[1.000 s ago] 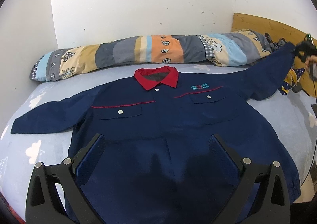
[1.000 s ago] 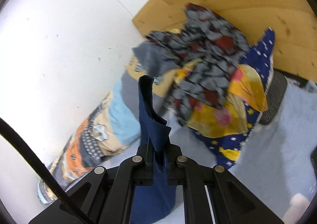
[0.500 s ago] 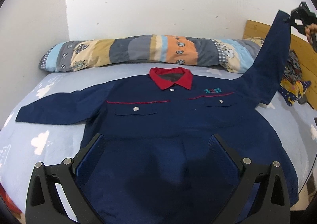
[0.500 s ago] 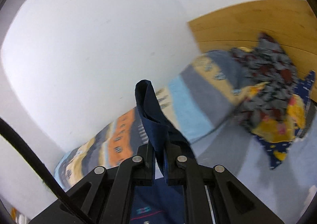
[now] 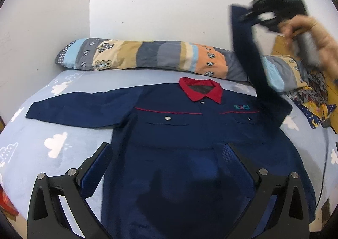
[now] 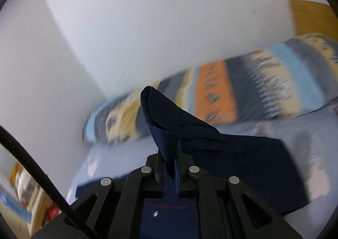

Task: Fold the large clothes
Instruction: 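Carry the sleeve across the shirt body toward the collar with the right gripper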

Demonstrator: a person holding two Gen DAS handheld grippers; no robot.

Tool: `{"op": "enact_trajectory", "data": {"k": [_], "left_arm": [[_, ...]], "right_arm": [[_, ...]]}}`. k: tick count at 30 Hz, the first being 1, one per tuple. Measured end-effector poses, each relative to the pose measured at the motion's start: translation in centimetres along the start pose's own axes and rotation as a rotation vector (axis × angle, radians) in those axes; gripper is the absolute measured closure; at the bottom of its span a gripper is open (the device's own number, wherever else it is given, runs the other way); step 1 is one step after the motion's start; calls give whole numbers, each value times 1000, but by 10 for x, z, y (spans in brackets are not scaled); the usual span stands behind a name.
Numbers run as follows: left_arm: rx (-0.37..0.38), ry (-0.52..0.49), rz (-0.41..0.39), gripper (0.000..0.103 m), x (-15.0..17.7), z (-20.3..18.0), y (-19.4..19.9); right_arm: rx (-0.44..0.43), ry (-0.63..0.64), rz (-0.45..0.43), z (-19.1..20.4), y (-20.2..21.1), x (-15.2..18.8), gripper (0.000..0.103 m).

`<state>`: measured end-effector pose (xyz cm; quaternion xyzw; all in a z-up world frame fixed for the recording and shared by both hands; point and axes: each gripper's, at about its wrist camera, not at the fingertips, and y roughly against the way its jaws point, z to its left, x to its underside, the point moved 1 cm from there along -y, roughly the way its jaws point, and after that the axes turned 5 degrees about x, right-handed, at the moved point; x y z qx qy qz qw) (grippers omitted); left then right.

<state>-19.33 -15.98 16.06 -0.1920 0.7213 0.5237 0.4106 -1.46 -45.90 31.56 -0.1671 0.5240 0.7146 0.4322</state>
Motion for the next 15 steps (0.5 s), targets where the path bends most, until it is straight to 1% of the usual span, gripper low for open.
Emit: {"op": "enact_trajectory", "data": {"k": [1,2,4,5,6,8,10,11,13,14,15], "left_arm": [[-4,7,-3,0,0,4,2],[-7,12,-6,0,0,7,4],[-13,18,-10,0,0,13,8],[-19,18,-13,0,1,16,9],[-23,18,-16,0,1,18,11],[-19,23,-16,0,1,20,12],[-17,27,-10,0,2,21,12],[-12,28,-5,0,2,21,11],[0,26,5,0,3,19,10],[5,23,8,0,3,18,9],[8,18,9,0,3,16,9]], "right_arm": [[-16,26,39,18,-24,19,96],[-25,39,63,25,-37,31,96],[-41,70,134,46,-79,70,96],[-55,87,190,59,-108,99,96],[-58,96,223,68,-124,119,96],[-61,119,312,77,-165,168,96],[-37,162,363,83,-189,207,96],[6,191,409,80,-207,233,96],[17,168,450,76,-221,257,94],[14,178,419,70,-221,259,93],[10,200,425,72,-219,257,87]]}}
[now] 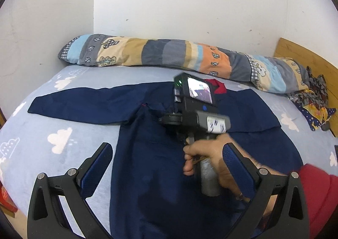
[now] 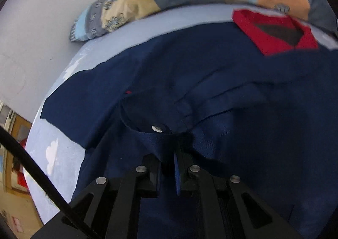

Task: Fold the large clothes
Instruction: 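Carry the sleeve across the shirt body toward the collar with the right gripper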

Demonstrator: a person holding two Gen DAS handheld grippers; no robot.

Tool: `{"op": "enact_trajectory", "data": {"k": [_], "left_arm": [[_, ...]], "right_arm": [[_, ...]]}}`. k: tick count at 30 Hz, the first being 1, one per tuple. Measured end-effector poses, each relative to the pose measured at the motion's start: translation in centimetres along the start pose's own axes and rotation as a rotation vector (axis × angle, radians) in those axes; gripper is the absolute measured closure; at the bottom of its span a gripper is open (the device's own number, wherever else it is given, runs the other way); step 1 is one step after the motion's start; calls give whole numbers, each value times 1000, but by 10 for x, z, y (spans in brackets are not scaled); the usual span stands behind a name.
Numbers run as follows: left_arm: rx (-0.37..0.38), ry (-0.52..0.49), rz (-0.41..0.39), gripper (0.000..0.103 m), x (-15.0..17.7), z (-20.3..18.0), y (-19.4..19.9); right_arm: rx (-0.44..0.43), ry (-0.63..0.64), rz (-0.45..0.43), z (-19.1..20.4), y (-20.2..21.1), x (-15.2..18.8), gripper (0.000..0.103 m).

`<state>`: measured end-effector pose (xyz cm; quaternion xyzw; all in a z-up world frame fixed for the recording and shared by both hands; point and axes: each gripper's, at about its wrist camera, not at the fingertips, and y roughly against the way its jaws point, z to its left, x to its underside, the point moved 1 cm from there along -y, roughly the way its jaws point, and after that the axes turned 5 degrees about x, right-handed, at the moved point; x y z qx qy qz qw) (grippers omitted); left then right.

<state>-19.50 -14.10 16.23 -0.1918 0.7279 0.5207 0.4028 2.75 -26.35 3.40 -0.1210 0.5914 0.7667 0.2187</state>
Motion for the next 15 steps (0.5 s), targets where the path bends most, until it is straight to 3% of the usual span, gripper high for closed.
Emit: {"op": "enact_trajectory", "data": {"k": [2,5,7,9,12,15], "left_arm": [[-1,-6,-7,0,-1,0,0],[-3,15,-20,0,-2,2,3],[-9,29,-18,0,-2,3,2],[-11,38,-12,0,-2,4,0],[-17,36,-3,0,-3,2,-5],[-20,27,6,0,-2,-3,-11]], "right_arm": [[-44,18,22,1,19,-6,69],[-117,-9,-91,-21,66,-15,44],[-92,-19,-179,-49,96,-23,38],[52,-19,-220,-87,114,-28,35],[308,-72,-181,-149,110,-22,35],[412,-154,-53,-205,87,-4,35]]}}
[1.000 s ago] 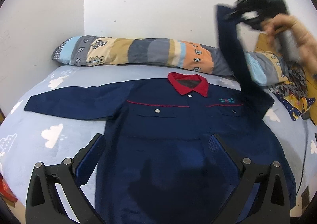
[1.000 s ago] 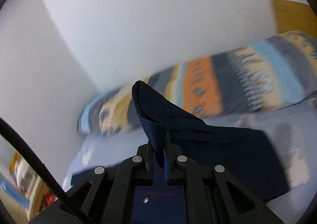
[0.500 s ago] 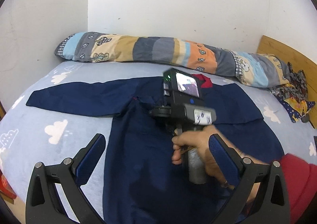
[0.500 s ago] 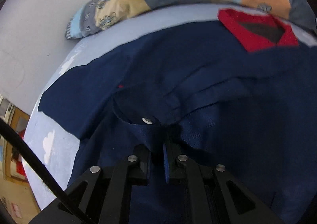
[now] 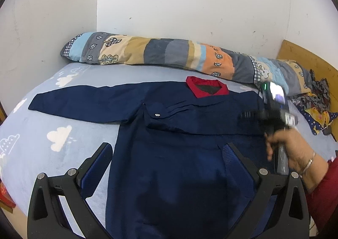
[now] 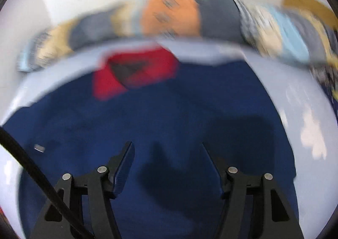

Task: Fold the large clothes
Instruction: 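Carry the sleeve across the shirt body toward the collar with the right gripper, then release the sleeve on the shirt and move the right gripper away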

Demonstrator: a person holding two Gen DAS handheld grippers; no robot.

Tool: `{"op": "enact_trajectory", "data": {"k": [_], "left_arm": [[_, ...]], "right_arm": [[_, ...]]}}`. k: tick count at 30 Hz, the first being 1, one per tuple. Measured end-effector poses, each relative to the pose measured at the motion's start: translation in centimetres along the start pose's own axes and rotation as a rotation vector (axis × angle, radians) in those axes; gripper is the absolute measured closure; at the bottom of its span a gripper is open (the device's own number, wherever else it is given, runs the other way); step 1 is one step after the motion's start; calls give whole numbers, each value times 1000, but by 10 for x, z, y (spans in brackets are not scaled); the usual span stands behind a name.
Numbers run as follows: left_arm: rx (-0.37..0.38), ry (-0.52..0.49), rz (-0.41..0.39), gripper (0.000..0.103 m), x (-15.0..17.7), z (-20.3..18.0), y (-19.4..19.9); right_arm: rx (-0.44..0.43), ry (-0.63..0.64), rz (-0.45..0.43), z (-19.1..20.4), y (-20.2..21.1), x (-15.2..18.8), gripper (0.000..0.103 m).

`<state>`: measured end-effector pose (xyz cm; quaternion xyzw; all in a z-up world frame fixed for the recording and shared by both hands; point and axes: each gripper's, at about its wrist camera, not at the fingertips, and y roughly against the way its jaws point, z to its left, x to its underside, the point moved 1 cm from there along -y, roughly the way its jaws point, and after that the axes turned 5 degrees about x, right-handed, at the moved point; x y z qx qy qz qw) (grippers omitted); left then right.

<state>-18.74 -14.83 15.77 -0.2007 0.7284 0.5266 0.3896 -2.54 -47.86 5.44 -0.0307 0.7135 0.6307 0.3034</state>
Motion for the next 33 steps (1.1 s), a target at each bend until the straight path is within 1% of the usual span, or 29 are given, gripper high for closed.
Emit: {"op": "enact_trajectory", "data": {"k": [1,2,3,4,5,6,7,8,9,10,11,13,14,15,17,18,20,22,23,24,25,26,28,29,31,32,33], "left_arm": [[0,-4,2,0,0,-2,-1],[-2,-8,5,0,1,-4,-3],[-7,-14,9,0,1,-5,-4],[-6,-15,9,0,1,-7,-5],[-6,-16,11,0,1,-7,-6],[-6,-15,16,0,2,-7,-8],[-4,-14,19,0,2,-8,-9],[0,-11,23,0,2,-8,-11],[7,-8,27,0,2,-9,-12],[10,-8,28,0,2,-11,-12],[12,-12,29,0,2,-13,-12],[13,-23,28,0,2,-17,-12],[14,-32,29,0,3,-19,-13],[12,-44,29,0,3,-21,-13],[0,-57,34,0,5,-21,-15],[-5,-60,40,0,6,-19,-16],[-11,-53,49,0,7,-13,-17],[-15,-33,60,0,8,-3,-18],[-18,-20,61,0,8,1,-18],[-22,-12,60,0,8,5,-17],[-25,0,59,0,8,10,-15],[-23,8,58,0,8,12,-14],[-17,31,51,0,7,18,-11],[-15,39,47,0,6,19,-10],[-17,51,44,0,6,21,-9],[-15,58,45,0,6,22,-9],[-10,63,48,0,6,21,-10]], "right_arm": [[16,-6,45,-8,-12,6,34],[4,4,51,-12,-22,12,32],[-4,13,35,-20,-17,17,30],[-8,17,43,-22,-12,19,30],[-34,1,64,-25,-5,18,30],[-61,-16,58,-28,3,18,30],[-85,-30,35,-26,18,26,30],[-93,-23,3,-21,26,27,28],[-66,-8,-20,-18,35,30,23],[-41,-1,-20,-20,39,36,21],[-24,13,28,-22,38,47,21],[-25,46,131,-18,32,66,22],[-23,57,189,-21,30,82,22],[-40,52,204,-25,32,90,22],[-116,23,211,-39,51,107,22],[-141,8,217,-47,57,113,22],[-179,-21,247,-67,66,127,20],[-222,-45,277,-90,75,152,20],[-235,-51,277,-96,78,160,21],[-248,-72,284,-105,84,175,21],[-224,-83,290,-114,88,181,21],[-179,-105,298,-130,94,188,21],[-135,-145,291,-145,106,195,23],[-95,-145,247,-150,121,195,25],[-32,-113,168,-145,139,192,24],[2,-82,106,-135,153,189,24],[9,-48,65,-124,163,188,24]]}}
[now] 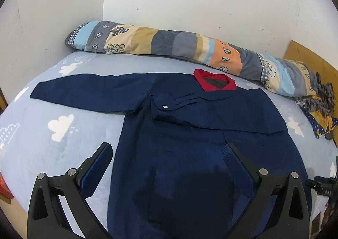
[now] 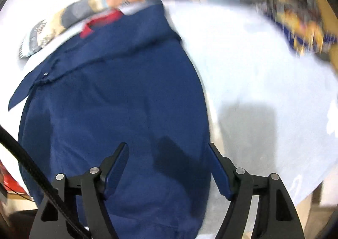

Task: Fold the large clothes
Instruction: 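Release the sleeve on the shirt and move the right gripper away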

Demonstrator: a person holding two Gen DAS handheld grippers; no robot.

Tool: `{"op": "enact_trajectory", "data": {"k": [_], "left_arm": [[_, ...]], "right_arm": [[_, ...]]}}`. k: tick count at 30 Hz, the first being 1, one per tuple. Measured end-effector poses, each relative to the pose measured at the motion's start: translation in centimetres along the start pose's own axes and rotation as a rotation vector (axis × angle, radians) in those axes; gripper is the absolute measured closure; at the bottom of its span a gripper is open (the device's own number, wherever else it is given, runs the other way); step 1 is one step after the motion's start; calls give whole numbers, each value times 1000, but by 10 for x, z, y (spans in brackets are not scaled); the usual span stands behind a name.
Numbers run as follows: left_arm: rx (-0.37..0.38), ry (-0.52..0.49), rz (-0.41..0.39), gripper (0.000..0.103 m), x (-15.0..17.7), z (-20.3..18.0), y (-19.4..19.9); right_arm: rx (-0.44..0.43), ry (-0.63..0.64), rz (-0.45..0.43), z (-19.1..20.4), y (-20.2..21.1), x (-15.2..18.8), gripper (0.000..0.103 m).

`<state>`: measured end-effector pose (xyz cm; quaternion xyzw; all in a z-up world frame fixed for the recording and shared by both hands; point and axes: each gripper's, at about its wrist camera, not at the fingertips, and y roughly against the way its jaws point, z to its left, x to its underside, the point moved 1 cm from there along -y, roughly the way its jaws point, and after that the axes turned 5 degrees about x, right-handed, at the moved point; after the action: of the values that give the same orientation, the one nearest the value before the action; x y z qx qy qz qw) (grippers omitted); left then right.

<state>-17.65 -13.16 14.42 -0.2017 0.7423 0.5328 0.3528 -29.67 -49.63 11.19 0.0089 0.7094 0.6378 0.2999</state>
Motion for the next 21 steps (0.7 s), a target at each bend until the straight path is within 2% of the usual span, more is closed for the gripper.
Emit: {"op": "enact_trajectory", "data": {"k": [4,7,9,11,15,21], "left_arm": [[-6,-29,-3,0,2,-4,-1],[-20,-41,-3,0,2,-4,-3],[-16,-30,-5,0,2,-3,-3],[-19,-30,-5,0,2,-3,-4],[-19,-37,0,0,2,-3,-5],[-27,-42,6,0,3,-3,-9]], "right_arm": [[8,140,-77,63,17,10,23],[56,280,-149,122,22,24,23],[95,378,-236,152,33,37,23],[128,451,-315,167,45,46,23],[160,552,-395,188,54,56,23],[156,584,-411,194,59,60,23]]}}
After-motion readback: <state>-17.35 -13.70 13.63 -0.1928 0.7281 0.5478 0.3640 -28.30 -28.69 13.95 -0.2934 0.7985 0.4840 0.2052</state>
